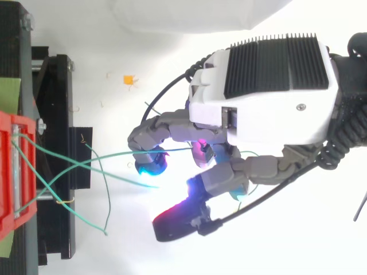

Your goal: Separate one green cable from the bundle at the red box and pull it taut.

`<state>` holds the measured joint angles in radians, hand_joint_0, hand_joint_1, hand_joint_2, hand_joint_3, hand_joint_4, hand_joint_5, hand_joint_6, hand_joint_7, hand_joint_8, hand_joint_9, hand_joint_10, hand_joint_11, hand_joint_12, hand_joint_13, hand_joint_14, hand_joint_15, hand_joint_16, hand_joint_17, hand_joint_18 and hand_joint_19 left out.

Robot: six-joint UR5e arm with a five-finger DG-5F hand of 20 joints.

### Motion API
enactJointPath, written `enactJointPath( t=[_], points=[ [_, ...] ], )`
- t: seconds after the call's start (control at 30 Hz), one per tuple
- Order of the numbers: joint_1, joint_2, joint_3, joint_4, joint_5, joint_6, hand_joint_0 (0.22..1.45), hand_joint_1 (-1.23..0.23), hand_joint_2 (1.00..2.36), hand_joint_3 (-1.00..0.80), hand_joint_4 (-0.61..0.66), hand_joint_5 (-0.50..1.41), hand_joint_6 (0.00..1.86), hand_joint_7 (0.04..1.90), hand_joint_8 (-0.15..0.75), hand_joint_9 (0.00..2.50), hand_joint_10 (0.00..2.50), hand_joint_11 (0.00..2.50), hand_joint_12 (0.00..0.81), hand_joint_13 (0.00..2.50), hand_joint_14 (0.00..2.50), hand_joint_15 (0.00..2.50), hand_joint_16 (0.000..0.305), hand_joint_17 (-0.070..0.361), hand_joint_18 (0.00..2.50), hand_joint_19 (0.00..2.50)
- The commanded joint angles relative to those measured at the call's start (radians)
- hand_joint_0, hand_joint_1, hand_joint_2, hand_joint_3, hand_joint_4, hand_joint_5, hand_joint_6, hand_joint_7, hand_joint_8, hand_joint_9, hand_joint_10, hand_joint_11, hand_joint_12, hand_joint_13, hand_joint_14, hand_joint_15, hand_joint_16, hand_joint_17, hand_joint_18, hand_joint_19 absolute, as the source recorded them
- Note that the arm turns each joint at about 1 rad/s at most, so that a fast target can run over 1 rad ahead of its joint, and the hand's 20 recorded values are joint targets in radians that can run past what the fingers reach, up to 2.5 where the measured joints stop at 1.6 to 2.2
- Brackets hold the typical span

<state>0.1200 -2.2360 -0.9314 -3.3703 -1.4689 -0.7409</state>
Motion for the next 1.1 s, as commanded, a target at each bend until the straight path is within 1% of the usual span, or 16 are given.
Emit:
enactJointPath(
  t=[0.0, 0.13, 0.33, 0.4, 0.5, 0.63, 0.67, 0.7, 0.73, 0.77, 0.8, 0.83, 0.9, 0.93, 1.0, 1.07],
  points=[
    [0.001, -0.001, 0.0, 0.0, 0.007, 0.0, 0.77, -0.62, 1.01, -0.38, 0.06, 0.15, 0.5, 1.29, 0.089, 1.88, 0.0, 0.02, 0.409, 1.15, 0.01, 0.44, 0.042, 0.095, 0.75, 0.6],
    [0.003, -0.001, 0.0, -0.003, 0.016, 0.0, 0.77, -0.64, 1.01, -0.32, 0.05, 0.15, 0.5, 1.3, 0.124, 1.86, 0.0, 0.02, 0.41, 1.14, 0.01, 0.44, 0.042, 0.095, 0.75, 0.61],
    [0.004, 0.001, 0.0, -0.006, 0.021, 0.0, 0.73, -0.68, 1.02, -0.16, 0.01, 0.15, 0.5, 1.32, 0.188, 1.79, 0.0, 0.04, 0.408, 1.12, 0.01, 0.46, 0.046, 0.104, 0.74, 0.59],
    [0.004, 0.001, -0.001, -0.006, 0.021, 0.0, 0.7, -0.76, 1.01, -0.14, 0.03, 0.15, 0.5, 1.32, 0.205, 1.8, 0.0, 0.02, 0.424, 1.14, 0.01, 0.45, 0.051, 0.115, 0.78, 0.55],
    [0.004, -0.001, -0.001, -0.006, 0.021, 0.0, 0.64, -0.89, 1.0, -0.08, 0.1, 0.14, 0.5, 1.32, 0.25, 1.77, 0.0, 0.0, 0.477, 1.15, 0.01, 0.42, 0.065, 0.147, 0.87, 0.5],
    [0.004, 0.001, -0.001, -0.006, 0.021, 0.0, 0.6, -0.94, 1.0, -0.08, 0.17, 0.12, 0.5, 1.34, 0.281, 1.66, 0.0, 0.0, 0.486, 1.04, 0.01, 0.43, 0.072, 0.162, 0.87, 0.49],
    [0.004, -0.001, -0.001, -0.006, 0.021, 0.0, 0.57, -0.93, 1.01, -0.2, 0.16, 0.11, 0.5, 1.38, 0.288, 1.57, 0.0, 0.04, 0.473, 0.98, 0.01, 0.45, 0.071, 0.159, 0.81, 0.52],
    [0.004, -0.001, -0.001, -0.006, 0.021, 0.0, 0.55, -0.91, 1.01, -0.23, 0.16, 0.11, 0.5, 1.38, 0.289, 1.57, 0.0, 0.05, 0.474, 0.98, 0.01, 0.46, 0.071, 0.16, 0.81, 0.52],
    [0.004, -0.001, -0.001, -0.006, 0.021, 0.0, 0.49, -0.87, 1.01, -0.43, 0.16, 0.1, 0.5, 1.38, 0.273, 1.52, 0.0, 0.07, 0.448, 0.93, 0.01, 0.47, 0.066, 0.149, 0.74, 0.56],
    [0.004, -0.001, 0.0, -0.006, 0.021, 0.0, 0.46, -0.82, 1.0, -0.5, 0.17, 0.1, 0.5, 1.38, 0.284, 1.53, 0.0, 0.07, 0.458, 0.94, 0.01, 0.47, 0.07, 0.157, 0.77, 0.54],
    [0.004, -0.001, -0.001, -0.006, 0.021, 0.0, 0.38, -0.69, 1.0, -0.5, 0.2, 0.11, 0.5, 1.35, 0.299, 1.56, 0.0, 0.03, 0.493, 0.97, 0.01, 0.44, 0.079, 0.177, 0.84, 0.49],
    [0.004, -0.001, -0.001, -0.006, 0.021, 0.0, 0.38, -0.67, 1.0, -0.5, 0.21, 0.11, 0.5, 1.34, 0.306, 1.56, 0.0, 0.03, 0.495, 0.98, 0.01, 0.44, 0.08, 0.18, 0.85, 0.49],
    [0.004, 0.001, -0.001, -0.006, 0.021, 0.0, 0.33, -0.54, 1.0, -0.5, 0.23, 0.11, 0.5, 1.3, 0.309, 1.58, 0.0, 0.0, 0.517, 1.0, 0.01, 0.42, 0.086, 0.193, 0.9, 0.46],
    [0.004, 0.001, -0.001, -0.008, 0.021, 0.0, 0.33, -0.53, 1.0, -0.5, 0.23, 0.11, 0.5, 1.3, 0.308, 1.58, 0.0, 0.0, 0.517, 1.0, 0.01, 0.42, 0.086, 0.193, 0.9, 0.46],
    [0.004, -0.001, -0.001, -0.008, 0.021, 0.0, 0.31, -0.34, 1.0, -0.5, 0.18, 0.12, 0.5, 1.26, 0.296, 1.62, 0.0, 0.0, 0.517, 1.02, 0.01, 0.4, 0.086, 0.193, 0.88, 0.46],
    [0.004, -0.001, -0.001, -0.008, 0.021, 0.0, 0.35, -0.18, 1.0, -0.5, 0.14, 0.13, 0.5, 1.26, 0.262, 1.67, 0.0, 0.0, 0.49, 1.03, 0.01, 0.4, 0.081, 0.182, 0.84, 0.48]
  ],
)
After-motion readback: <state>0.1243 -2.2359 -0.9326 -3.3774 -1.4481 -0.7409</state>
